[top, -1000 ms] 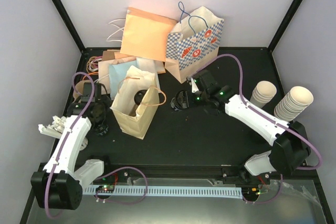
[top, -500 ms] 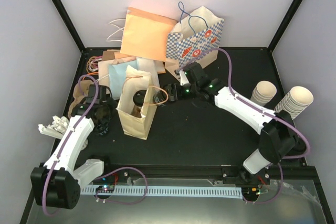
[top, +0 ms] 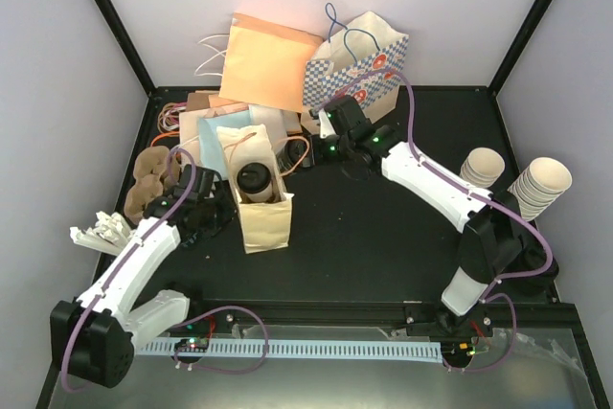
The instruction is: Pack the takeout coffee
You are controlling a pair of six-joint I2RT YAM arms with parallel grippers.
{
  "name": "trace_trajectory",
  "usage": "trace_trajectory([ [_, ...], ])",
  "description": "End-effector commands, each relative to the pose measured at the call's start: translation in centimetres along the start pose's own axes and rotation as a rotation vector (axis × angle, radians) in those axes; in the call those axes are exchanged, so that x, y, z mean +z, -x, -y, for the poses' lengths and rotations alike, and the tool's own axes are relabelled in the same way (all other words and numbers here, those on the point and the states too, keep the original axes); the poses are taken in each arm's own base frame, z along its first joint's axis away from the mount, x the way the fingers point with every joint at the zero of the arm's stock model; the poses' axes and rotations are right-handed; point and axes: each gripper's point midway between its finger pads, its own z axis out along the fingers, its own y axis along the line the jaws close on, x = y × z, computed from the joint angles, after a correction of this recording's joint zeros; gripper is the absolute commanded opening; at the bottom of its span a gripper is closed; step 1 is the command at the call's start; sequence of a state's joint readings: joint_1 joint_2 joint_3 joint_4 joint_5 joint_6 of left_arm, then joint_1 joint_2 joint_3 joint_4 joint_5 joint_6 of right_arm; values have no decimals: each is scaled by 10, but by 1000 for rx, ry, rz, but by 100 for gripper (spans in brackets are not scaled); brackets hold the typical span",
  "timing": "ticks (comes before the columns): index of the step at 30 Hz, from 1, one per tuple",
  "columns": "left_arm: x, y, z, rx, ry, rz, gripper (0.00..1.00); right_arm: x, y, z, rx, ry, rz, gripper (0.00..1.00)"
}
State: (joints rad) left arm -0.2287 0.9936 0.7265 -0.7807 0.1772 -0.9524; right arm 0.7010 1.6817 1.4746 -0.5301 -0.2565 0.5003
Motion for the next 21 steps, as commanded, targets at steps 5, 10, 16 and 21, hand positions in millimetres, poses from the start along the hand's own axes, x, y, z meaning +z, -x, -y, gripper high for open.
trace_trajectory([
  [5,12,-58,35,-44,-136,-168,1,-11,19,-3,-85,-53,20,72],
  [10,15,-81,50,-29,-161,-205,1,-16,24,-3,-108,-75,15,71],
  [16,15,-116,81,-19,-250,-279,2,-27,30,17,-105,-120,22,71],
  [21,5,-116,97,59,-227,-210,2,-44,39,30,-122,-167,46,72],
])
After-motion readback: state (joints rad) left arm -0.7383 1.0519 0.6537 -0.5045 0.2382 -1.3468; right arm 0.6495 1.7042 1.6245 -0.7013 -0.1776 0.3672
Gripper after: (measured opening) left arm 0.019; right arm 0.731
